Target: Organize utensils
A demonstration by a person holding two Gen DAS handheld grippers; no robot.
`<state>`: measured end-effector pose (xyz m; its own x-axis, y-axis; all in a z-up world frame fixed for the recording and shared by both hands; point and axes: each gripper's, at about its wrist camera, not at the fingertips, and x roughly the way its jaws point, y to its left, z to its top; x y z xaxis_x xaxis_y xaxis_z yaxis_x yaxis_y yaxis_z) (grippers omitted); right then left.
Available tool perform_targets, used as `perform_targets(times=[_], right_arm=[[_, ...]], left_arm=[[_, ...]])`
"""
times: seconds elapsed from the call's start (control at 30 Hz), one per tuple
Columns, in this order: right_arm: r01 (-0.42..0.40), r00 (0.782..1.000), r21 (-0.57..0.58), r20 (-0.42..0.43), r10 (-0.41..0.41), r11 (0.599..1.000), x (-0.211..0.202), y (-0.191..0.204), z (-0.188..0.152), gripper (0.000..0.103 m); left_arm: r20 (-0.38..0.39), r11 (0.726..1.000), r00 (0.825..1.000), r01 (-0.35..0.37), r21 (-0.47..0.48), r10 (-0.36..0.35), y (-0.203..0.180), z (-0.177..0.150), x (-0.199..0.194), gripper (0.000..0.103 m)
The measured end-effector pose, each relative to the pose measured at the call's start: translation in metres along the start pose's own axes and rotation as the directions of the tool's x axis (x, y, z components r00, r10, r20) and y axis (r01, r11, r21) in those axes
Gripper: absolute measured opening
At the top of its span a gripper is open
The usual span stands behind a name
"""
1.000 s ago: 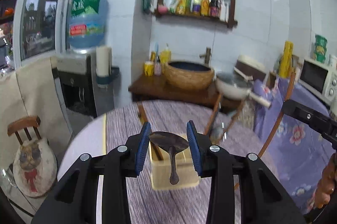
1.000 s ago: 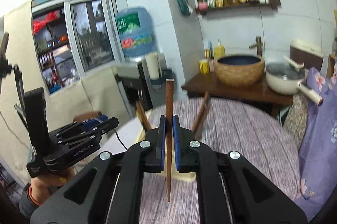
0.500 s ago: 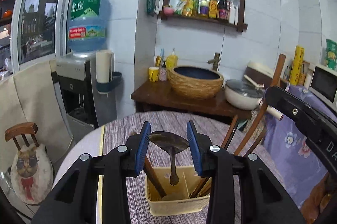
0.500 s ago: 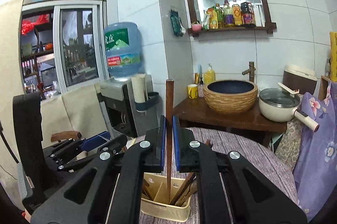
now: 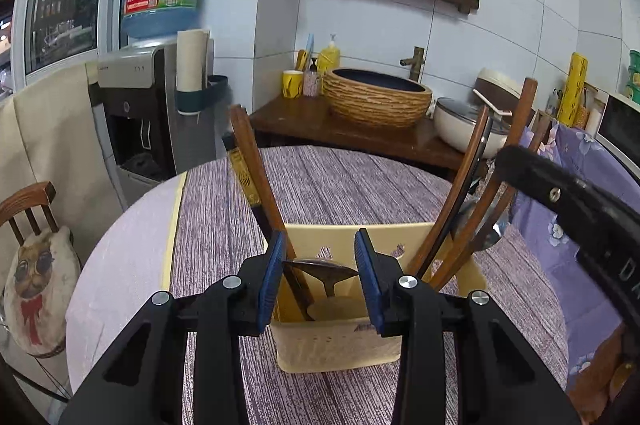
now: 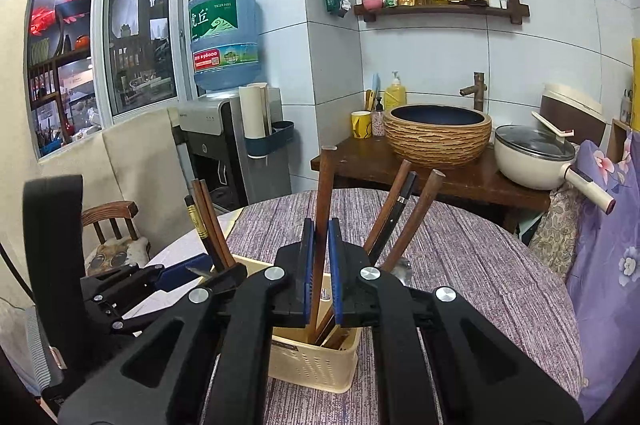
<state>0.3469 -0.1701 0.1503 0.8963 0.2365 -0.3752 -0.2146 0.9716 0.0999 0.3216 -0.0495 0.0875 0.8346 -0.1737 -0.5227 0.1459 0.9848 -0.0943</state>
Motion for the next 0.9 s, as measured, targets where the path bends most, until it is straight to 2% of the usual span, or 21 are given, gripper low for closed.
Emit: perform_targets(times=[0.07, 0.13, 0.2, 0.3, 0.33, 0.4, 0.43, 0.47, 0.5, 0.67, 0.9], right_arm=[[-0.002, 1.000, -0.003, -0.002, 0.002, 1.000, -0.001, -0.001, 0.000, 0.009], [0.007, 1.000, -0.018, 0.021, -0.007, 1.000, -0.008, -0.001, 0.000, 0.018], [0.011, 0.999, -0.031, 0.049, -0.009, 0.999, -0.019, -0.001, 0.000, 0.051], [0.028, 0.992, -0.054, 0.122, -0.021, 0.998, -0.047, -0.003, 0.001, 0.060], [0.037, 0.990, -0.064, 0.141, -0.028, 0.997, -0.058, -0.004, 0.000, 0.074], [0.056, 0.984, -0.072, 0.174, -0.043, 0.996, -0.083, -0.008, -0.007, 0.091], [0.057, 0.982, -0.076, 0.182, -0.042, 0.996, -0.093, -0.008, -0.012, 0.095], [0.052, 0.982, -0.083, 0.183, -0.036, 0.995, -0.101, -0.008, -0.017, 0.096], [0.041, 0.984, -0.104, 0.178, -0.022, 0.994, -0.111, -0.005, -0.027, 0.097], [0.080, 0.981, -0.196, 0.189, -0.042, 0.977, -0.155, 0.013, -0.097, 0.097], [0.065, 0.982, -0.146, 0.183, -0.038, 0.987, -0.212, 0.030, -0.196, 0.097]], left_arm=[[0.012, 1.000, 1.000, -0.004, 0.005, 0.004, -0.001, -0.001, -0.003, 0.036], [0.031, 1.000, 1.000, -0.005, 0.013, 0.005, -0.002, -0.001, -0.010, 0.041], [0.055, 1.000, 0.998, -0.006, 0.025, 0.005, -0.004, -0.003, -0.019, 0.057], [0.121, 0.998, 0.992, -0.029, 0.058, 0.022, -0.003, -0.011, -0.044, 0.069], [0.141, 0.997, 0.990, -0.038, 0.073, 0.028, -0.002, -0.016, -0.053, 0.071], [0.184, 0.994, 0.982, -0.056, 0.090, 0.038, 0.001, -0.028, -0.072, 0.084], [0.209, 0.994, 0.977, -0.060, 0.094, 0.040, 0.004, -0.036, -0.084, 0.089], [0.234, 0.994, 0.971, -0.063, 0.092, 0.040, 0.007, -0.046, -0.095, 0.096], [0.253, 0.994, 0.967, -0.065, 0.087, 0.041, 0.009, -0.053, -0.104, 0.098], [0.272, 0.997, 0.962, -0.049, 0.067, 0.029, 0.018, -0.104, -0.143, 0.098], [0.275, 0.995, 0.958, -0.095, 0.020, 0.086, 0.017, -0.183, -0.191, 0.098]])
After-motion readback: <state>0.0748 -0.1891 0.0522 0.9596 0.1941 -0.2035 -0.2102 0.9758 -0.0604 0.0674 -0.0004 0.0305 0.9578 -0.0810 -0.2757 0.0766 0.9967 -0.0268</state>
